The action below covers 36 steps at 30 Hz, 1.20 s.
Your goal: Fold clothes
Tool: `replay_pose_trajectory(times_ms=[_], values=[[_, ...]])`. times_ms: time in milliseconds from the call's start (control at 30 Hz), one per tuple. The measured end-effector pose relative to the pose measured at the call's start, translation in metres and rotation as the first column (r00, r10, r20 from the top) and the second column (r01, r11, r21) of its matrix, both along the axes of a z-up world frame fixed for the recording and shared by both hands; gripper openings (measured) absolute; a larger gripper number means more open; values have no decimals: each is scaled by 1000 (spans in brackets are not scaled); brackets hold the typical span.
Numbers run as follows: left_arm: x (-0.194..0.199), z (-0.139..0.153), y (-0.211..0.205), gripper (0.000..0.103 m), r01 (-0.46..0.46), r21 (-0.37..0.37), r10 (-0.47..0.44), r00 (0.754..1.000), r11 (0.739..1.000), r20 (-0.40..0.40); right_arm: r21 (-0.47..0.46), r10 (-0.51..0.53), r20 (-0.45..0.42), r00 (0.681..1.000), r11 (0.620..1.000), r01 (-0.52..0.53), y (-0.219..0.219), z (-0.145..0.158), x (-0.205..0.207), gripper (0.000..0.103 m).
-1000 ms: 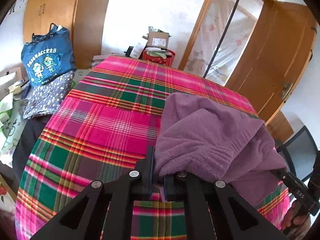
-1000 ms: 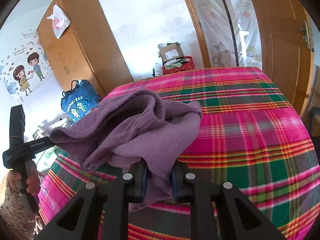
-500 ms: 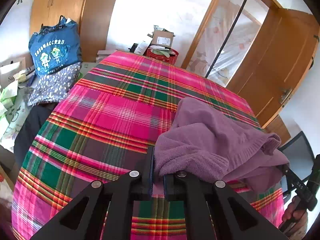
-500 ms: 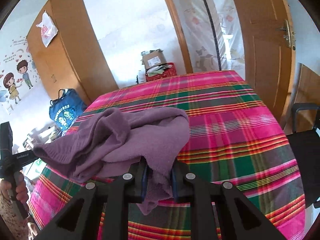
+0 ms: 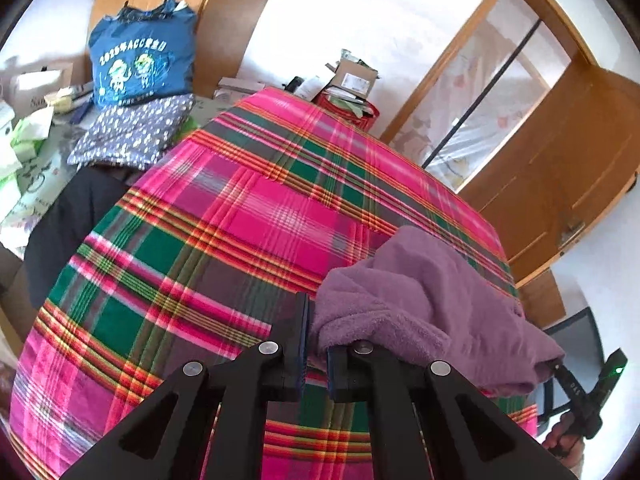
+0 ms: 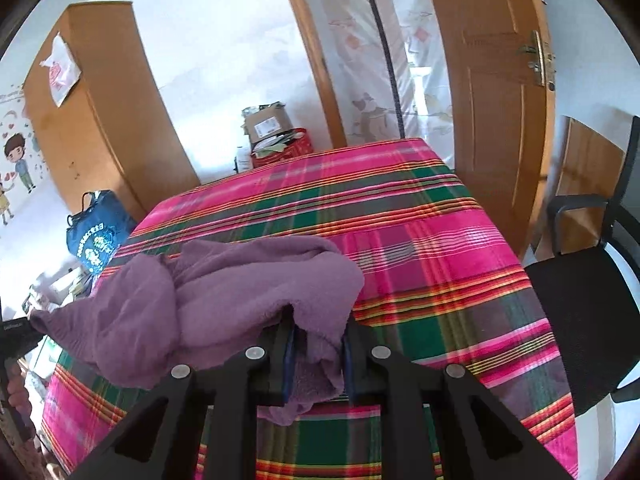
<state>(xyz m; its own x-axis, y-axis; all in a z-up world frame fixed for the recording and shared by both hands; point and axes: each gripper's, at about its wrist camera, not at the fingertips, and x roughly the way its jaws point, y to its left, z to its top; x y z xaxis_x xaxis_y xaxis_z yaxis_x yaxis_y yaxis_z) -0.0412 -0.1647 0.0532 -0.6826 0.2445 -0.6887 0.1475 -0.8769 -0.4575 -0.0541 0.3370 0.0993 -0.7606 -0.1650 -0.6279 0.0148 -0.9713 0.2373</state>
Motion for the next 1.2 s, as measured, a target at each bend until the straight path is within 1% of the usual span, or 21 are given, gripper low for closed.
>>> replay_pose_trajectory(times_ms=[67,200,367,500,533,700,767,900,967,1033,1100,1200], values=[[1,0,-3,7,-7,3,7,1000,1000,-3,21,-5,-5,1000,1000,5,0,2,0,19],[3,-1,-10,7,-15,40,15,1000,999,1,42,-7,-14,1000,999,8,2,6,-2,19],[7,-9,-8,7,-5,23,4,1000,1000,19,40,3,31,1000,999,-4,3,-7,-7,20],[9,-21,-6,7,-3,18,2,999,1000,51,52,10,74,997,999,-14,3,-18,-7,23],[9,-24,-7,7,-6,17,5,998,1000,59,62,10,84,996,998,-15,3,-20,-6,25],[14,-37,-11,7,-17,33,14,996,999,86,118,-5,137,991,993,-11,2,-25,10,26],[14,-40,-12,7,-20,38,16,996,999,93,120,-9,149,989,993,-9,5,-25,22,26],[16,-46,-11,7,-23,46,18,995,999,102,59,10,150,989,998,-19,10,-22,42,26],[17,-46,-11,7,-22,44,17,995,999,102,6,31,147,989,999,-32,11,-22,49,26],[19,-46,-11,7,-22,45,18,995,999,97,-73,71,145,987,995,-61,10,-24,51,26],[22,-45,-11,7,-24,48,19,995,999,93,-167,144,135,980,978,-121,3,-28,49,26],[25,-43,-12,7,-26,54,22,996,998,88,-272,241,125,962,941,-201,-14,-36,41,27]])
